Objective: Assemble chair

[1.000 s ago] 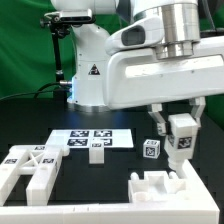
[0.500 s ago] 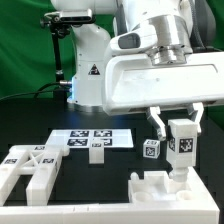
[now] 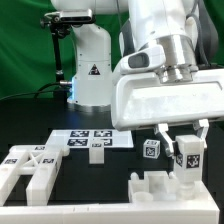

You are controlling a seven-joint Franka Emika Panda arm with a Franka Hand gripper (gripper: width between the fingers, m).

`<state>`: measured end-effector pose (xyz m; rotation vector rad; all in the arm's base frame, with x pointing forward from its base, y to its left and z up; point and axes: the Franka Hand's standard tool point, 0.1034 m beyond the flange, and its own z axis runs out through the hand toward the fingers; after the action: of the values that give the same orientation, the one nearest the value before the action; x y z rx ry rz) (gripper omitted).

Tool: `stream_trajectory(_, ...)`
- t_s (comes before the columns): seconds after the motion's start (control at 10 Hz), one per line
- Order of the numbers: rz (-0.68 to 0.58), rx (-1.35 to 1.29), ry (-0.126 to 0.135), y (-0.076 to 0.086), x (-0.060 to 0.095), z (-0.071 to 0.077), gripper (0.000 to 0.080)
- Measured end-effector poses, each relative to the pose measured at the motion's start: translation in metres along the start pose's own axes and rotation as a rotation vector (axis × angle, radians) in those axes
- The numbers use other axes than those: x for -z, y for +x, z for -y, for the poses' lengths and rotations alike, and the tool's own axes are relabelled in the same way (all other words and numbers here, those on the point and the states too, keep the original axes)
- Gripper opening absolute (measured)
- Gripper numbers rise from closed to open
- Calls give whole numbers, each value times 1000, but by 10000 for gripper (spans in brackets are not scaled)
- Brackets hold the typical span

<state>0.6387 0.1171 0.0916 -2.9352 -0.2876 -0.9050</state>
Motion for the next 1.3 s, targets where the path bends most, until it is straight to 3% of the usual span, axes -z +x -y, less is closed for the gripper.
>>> stream_trajectory(0.8,20,3,3,-17,-14,4,284)
stream_trajectory(1.2,-7,4,-3,-16,-16,3,289)
stream_trajectory(1.3,-7,4,-3,-16,-16,3,522)
